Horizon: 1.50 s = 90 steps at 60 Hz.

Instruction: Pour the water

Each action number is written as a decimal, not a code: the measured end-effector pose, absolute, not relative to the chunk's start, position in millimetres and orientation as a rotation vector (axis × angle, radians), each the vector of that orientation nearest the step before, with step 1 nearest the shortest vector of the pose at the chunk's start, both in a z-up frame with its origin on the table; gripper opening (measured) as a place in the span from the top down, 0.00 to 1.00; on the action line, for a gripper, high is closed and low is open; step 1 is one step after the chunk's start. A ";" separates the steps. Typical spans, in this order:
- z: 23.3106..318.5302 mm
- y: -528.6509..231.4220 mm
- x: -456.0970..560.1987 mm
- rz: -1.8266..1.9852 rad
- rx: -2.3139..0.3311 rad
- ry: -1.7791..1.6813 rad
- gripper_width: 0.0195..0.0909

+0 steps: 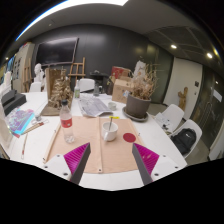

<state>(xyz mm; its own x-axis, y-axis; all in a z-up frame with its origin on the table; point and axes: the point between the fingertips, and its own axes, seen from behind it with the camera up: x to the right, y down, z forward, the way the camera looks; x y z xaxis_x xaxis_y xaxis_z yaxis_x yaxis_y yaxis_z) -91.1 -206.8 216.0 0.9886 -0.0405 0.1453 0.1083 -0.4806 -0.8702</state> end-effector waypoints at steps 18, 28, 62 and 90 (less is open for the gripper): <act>163.9 -145.8 -266.2 -0.003 -2.012 -0.157 0.07; 129.4 -74.7 -297.9 0.024 -1.987 -0.138 0.07; 65.4 27.0 -310.9 0.110 -1.990 -0.071 0.95; 200.5 42.9 -309.3 0.872 -1.836 0.513 0.96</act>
